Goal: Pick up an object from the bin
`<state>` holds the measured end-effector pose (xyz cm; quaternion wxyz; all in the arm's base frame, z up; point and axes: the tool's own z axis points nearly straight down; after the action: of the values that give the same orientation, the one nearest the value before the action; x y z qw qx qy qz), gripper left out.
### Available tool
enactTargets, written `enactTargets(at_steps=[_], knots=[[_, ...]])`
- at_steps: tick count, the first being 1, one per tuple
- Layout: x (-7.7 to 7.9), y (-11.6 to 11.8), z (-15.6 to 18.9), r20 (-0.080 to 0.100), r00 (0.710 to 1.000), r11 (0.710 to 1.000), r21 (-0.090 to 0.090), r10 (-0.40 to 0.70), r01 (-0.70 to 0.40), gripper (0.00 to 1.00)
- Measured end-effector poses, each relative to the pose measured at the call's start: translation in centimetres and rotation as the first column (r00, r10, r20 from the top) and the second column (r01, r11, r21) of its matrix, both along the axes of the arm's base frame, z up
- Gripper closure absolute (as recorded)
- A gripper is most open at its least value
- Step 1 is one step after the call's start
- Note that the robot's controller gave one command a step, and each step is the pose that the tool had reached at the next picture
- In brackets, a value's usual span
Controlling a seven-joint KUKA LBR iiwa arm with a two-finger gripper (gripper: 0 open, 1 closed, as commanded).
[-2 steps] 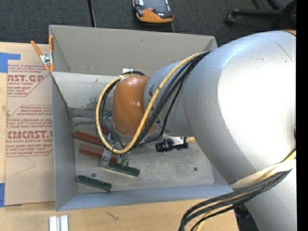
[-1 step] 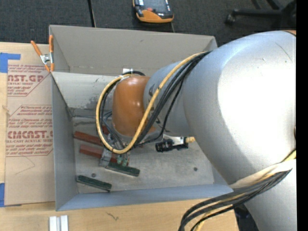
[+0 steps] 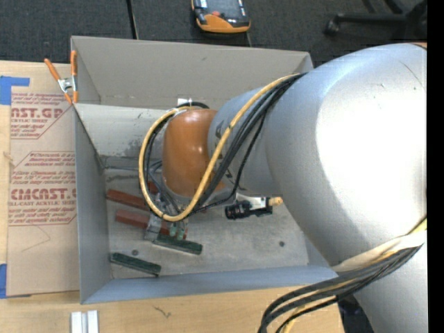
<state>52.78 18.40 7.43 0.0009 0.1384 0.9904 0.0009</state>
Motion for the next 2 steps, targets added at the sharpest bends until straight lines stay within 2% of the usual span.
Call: enactTargets(at_steps=[1, 2], knots=[[-0.3, -0.1, 1.9, -0.011, 1.000, 1.000, -0.004, 0.000, 0.000, 1.00], [-0.1, 0.0, 3.7, -0.003, 1.000, 1.000, -0.001, 0.001, -0.001, 1.00]])
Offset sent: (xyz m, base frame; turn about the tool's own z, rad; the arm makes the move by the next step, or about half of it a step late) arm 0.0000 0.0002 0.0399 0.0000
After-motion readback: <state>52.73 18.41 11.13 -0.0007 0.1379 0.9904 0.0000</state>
